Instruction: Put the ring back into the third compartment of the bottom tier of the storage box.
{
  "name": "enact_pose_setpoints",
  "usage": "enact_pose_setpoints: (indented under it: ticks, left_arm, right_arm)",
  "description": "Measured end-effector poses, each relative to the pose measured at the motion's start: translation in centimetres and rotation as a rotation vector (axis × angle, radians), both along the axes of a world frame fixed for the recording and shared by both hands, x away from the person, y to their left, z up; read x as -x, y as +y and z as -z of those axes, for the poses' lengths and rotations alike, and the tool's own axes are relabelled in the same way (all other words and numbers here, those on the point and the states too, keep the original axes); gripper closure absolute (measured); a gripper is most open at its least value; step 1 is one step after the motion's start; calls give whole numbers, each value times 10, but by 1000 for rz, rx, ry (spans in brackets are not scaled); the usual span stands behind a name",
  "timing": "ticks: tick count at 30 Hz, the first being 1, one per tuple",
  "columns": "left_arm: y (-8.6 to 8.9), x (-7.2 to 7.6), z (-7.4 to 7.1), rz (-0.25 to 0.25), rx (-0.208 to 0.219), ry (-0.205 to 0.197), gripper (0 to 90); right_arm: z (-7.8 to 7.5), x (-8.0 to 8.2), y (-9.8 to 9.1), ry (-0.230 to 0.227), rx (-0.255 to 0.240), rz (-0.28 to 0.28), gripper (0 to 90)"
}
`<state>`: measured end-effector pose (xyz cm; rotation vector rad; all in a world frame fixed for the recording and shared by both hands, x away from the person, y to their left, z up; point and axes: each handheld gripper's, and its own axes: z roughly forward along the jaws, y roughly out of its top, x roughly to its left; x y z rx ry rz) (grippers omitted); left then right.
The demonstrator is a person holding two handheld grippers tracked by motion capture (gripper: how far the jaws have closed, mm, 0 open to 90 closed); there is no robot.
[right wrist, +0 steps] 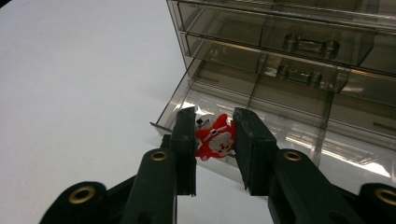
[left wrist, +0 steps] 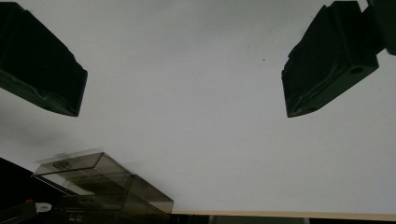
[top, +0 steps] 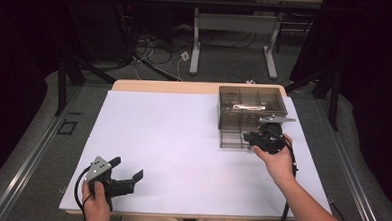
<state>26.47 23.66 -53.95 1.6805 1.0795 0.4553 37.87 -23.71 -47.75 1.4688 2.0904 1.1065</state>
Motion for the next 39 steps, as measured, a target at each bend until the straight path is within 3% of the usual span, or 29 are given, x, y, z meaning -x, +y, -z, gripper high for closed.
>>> enact_pose_setpoints:
  ticks: [39]
  left_arm:
    - [0,0,0,-1,1,2,3]
  right_arm:
    - [10,-18,-41,30,16,150,705]
